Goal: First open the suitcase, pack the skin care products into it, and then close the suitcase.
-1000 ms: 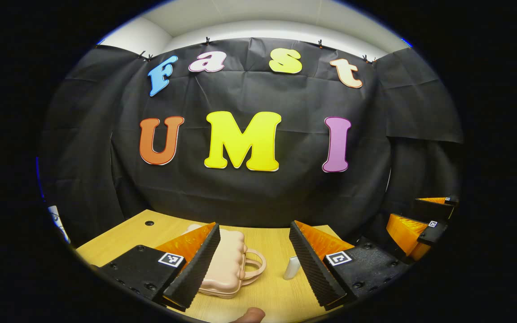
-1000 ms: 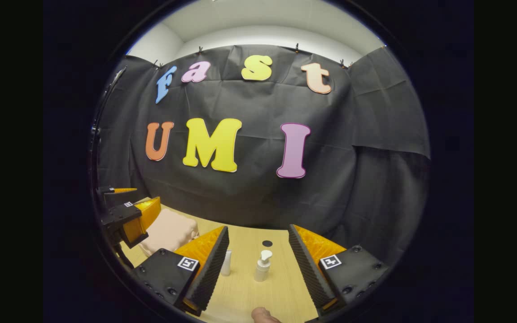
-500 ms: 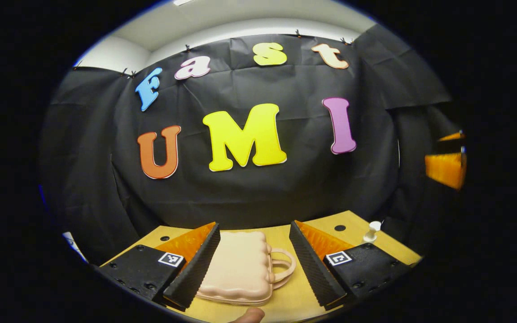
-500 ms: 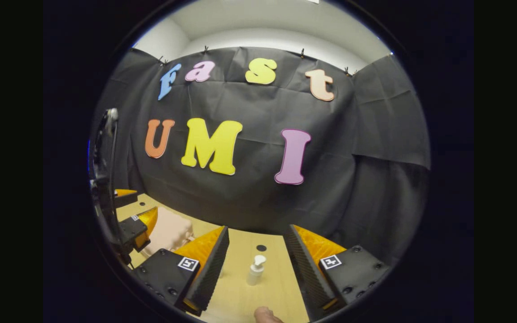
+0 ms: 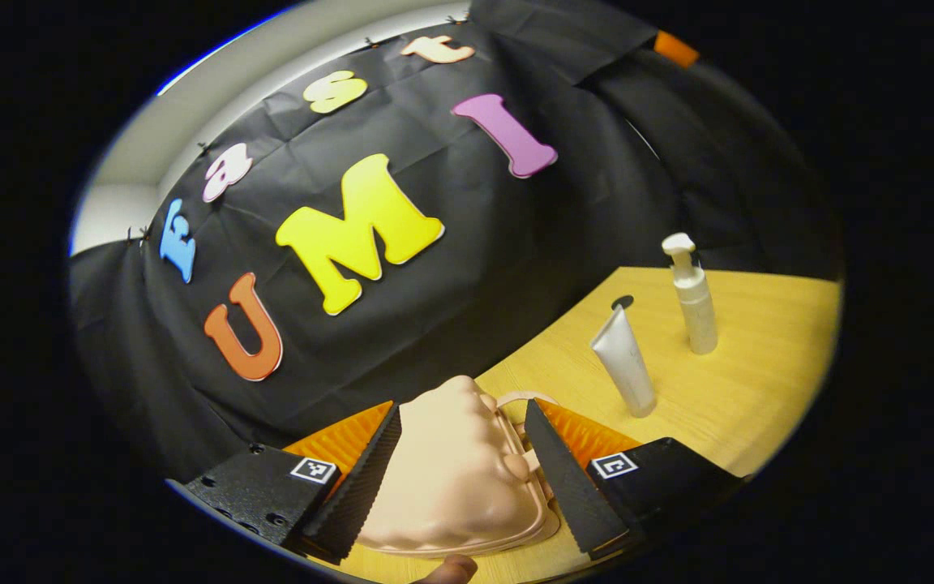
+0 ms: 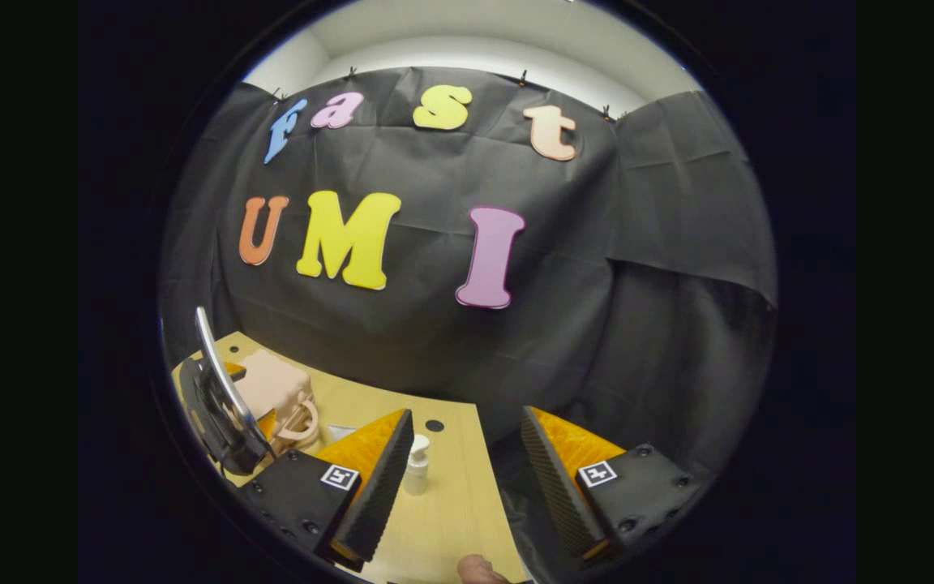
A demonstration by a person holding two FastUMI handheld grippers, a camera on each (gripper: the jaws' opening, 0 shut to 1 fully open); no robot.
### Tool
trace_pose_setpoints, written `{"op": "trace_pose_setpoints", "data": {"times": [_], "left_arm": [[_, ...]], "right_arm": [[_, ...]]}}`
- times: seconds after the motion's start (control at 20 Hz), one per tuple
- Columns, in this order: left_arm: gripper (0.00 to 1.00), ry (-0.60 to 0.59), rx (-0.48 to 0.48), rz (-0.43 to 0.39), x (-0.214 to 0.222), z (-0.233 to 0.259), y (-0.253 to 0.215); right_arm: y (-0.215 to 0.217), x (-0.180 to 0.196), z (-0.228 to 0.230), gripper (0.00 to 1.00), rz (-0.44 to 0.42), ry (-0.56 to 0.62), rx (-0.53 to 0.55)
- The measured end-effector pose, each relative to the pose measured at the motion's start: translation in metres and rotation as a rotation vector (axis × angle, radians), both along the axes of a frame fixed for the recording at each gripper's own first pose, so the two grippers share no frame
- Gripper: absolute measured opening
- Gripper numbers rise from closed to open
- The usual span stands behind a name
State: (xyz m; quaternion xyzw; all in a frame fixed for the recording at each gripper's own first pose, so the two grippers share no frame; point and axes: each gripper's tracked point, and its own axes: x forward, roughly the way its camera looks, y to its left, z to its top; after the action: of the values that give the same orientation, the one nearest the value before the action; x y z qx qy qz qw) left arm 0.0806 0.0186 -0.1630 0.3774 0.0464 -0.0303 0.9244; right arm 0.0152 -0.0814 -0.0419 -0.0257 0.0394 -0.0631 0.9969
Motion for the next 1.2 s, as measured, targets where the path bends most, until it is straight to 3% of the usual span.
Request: {"op": "trace_pose_setpoints", "data": {"times": [0.35,0.65,0.7,0.95,1.2], "left_arm": [[0.97,0.11,0.433,-0.039,0.023,-0.065,-0.009],[0.85,0.181,0.681,0.018,0.047,-0.094,0.004],[0.76,0.181,0.719,0.02,0.05,-0.095,0.003],[0.55,0.234,0.882,0.058,0.055,-0.104,0.004],[0.26,0.286,0.921,0.073,0.058,-0.107,-0.001]], "right_arm": [[-0.03,0.012,-0.037,0.79,-0.003,0.055,0.047],[-0.056,0.029,-0.075,0.79,0.018,0.104,0.095],[-0.058,0.032,-0.081,0.79,0.032,0.106,0.09],[-0.057,0.039,-0.105,0.8,0.117,0.133,0.077],[-0.052,0.034,-0.102,0.8,0.181,0.108,0.028]]}}
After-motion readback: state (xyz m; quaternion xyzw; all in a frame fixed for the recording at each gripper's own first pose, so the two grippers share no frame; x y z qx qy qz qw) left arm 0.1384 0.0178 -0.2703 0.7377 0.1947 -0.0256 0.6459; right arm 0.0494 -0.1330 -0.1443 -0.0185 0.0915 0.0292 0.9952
